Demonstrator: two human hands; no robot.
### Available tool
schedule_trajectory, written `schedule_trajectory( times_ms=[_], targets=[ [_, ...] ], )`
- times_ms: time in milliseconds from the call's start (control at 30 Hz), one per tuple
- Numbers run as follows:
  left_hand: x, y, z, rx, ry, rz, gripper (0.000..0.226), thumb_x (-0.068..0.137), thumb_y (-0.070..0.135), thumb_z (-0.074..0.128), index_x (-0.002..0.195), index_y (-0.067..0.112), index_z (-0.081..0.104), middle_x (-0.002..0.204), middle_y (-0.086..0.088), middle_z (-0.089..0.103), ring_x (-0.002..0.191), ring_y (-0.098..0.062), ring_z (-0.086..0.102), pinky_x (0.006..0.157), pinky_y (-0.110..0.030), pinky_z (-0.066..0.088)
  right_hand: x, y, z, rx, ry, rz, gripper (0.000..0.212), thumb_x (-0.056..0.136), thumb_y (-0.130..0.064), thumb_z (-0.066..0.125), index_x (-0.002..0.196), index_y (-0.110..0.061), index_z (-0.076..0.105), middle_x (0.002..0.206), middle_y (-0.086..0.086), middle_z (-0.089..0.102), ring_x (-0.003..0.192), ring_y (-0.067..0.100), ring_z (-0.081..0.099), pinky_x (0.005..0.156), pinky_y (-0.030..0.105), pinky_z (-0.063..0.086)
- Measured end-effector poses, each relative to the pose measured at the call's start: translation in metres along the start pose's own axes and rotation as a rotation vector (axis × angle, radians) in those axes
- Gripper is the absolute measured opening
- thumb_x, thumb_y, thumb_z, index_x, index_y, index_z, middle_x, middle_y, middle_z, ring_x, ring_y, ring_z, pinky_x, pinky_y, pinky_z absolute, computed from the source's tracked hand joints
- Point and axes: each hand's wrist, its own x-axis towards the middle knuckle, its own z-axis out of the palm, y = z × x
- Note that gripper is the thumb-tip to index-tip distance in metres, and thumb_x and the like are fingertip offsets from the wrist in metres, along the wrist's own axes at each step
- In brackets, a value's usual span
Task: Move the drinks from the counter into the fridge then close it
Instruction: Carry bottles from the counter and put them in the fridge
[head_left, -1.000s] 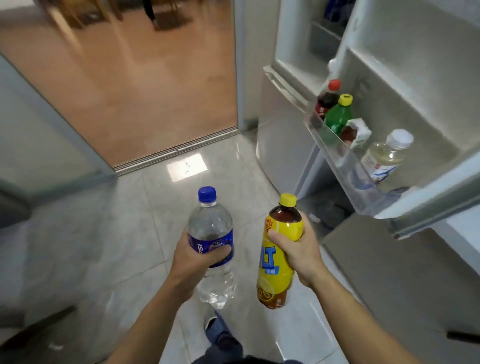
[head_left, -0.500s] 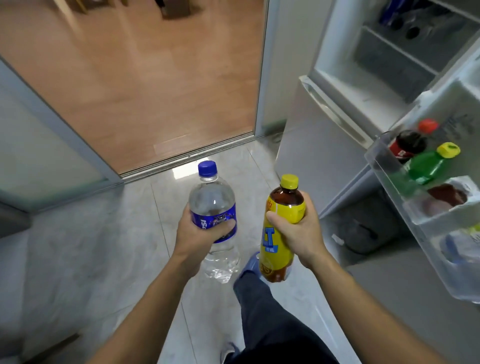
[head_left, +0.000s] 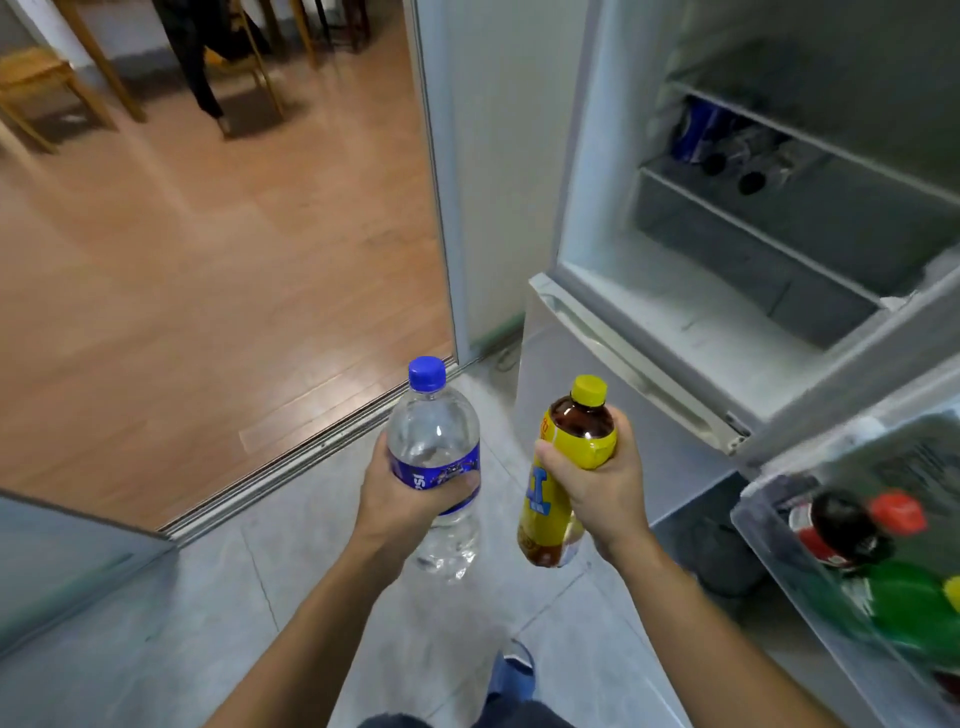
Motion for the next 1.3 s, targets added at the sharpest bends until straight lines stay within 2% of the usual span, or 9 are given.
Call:
schedule_trajectory(
  times_ms=[100,300,367,467,633,800,933,1067,1300],
  targets=[
    [0.051,0.017,0.016,-0.005,-0.07,0.021,0.085,0.045,0.016,0.091,0.12,0.036,0.056,0.105,0.012,0.072,0.092,-0.006,0.07,0.066,-0.018,0.056,0.037,-0.004,-0.001,-0.012,0.117,-0.016,0.061,0.053,-0.042,0.088,0.104,-0.05,0.056,0.101,-0.011,0.07,0.09,0.01,0.07,0.074,0.02,0.056],
    [0.145,0.038,0.049,0.003,-0.259,0.04,0.089,0.04,0.026,0.09,0.123,0.03,0.057,0.108,0.003,0.072,0.096,-0.016,0.071,0.075,-0.03,0.058,0.088,-0.008,-0.004,-0.085,0.386,0.015,0.066,0.05,-0.045,0.088,0.108,-0.041,0.057,0.099,-0.016,0.07,0.089,0.002,0.068,0.072,0.014,0.053],
    [0.173,0.045,0.06,0.019,-0.326,0.041,0.085,0.041,0.03,0.089,0.121,0.026,0.058,0.107,-0.002,0.072,0.098,-0.023,0.07,0.081,-0.04,0.059,0.099,-0.012,-0.004,-0.104,0.508,0.041,0.069,0.049,-0.047,0.088,0.11,-0.035,0.059,0.097,-0.015,0.071,0.087,0.004,0.069,0.076,0.024,0.056],
    [0.212,0.059,0.076,0.053,-0.43,0.061,0.082,0.042,0.033,0.09,0.118,0.029,0.058,0.107,-0.001,0.071,0.098,-0.023,0.07,0.084,-0.041,0.058,0.111,-0.021,-0.003,-0.137,0.675,0.06,0.075,0.049,-0.047,0.089,0.115,-0.03,0.06,0.103,-0.009,0.071,0.095,0.012,0.069,0.088,0.042,0.057],
    [0.262,0.079,0.112,0.116,-0.59,0.113,0.085,0.043,0.032,0.093,0.119,0.033,0.057,0.108,0.004,0.07,0.097,-0.019,0.07,0.087,-0.047,0.058,0.123,-0.033,-0.002,-0.194,0.888,0.029,0.072,0.048,-0.05,0.089,0.112,-0.043,0.055,0.102,-0.02,0.068,0.093,0.001,0.067,0.085,0.034,0.056],
    [0.295,0.093,0.154,0.212,-0.66,0.187,0.078,0.039,0.037,0.092,0.109,0.037,0.057,0.1,0.009,0.072,0.09,-0.014,0.071,0.082,-0.044,0.06,0.139,-0.042,-0.014,-0.216,0.96,0.058,0.071,0.048,-0.053,0.086,0.109,-0.052,0.051,0.102,-0.032,0.062,0.095,-0.005,0.063,0.085,0.031,0.055],
    [0.322,0.103,0.194,0.294,-0.682,0.242,0.07,0.042,0.038,0.09,0.103,0.034,0.056,0.096,0.006,0.072,0.088,-0.021,0.071,0.08,-0.05,0.059,0.168,-0.045,-0.034,-0.202,0.98,0.081,0.073,0.046,-0.052,0.086,0.11,-0.05,0.05,0.103,-0.024,0.063,0.095,-0.002,0.063,0.087,0.033,0.055],
    [0.344,0.118,0.231,0.32,-0.664,0.261,0.071,0.04,0.037,0.091,0.1,0.039,0.053,0.097,0.01,0.069,0.09,-0.015,0.069,0.081,-0.041,0.059,0.207,-0.051,-0.055,-0.207,0.976,0.109,0.068,0.047,-0.05,0.085,0.101,-0.058,0.045,0.103,-0.026,0.061,0.093,-0.009,0.06,0.084,0.026,0.05],
    [0.38,0.127,0.278,0.392,-0.724,0.251,0.076,0.047,0.03,0.092,0.116,0.023,0.06,0.103,0.003,0.071,0.093,-0.015,0.069,0.081,-0.038,0.06,0.266,-0.055,-0.073,-0.262,0.958,0.151,0.064,0.043,-0.057,0.083,0.095,-0.051,0.046,0.094,-0.026,0.06,0.081,-0.017,0.057,0.067,0.012,0.041]
  ],
)
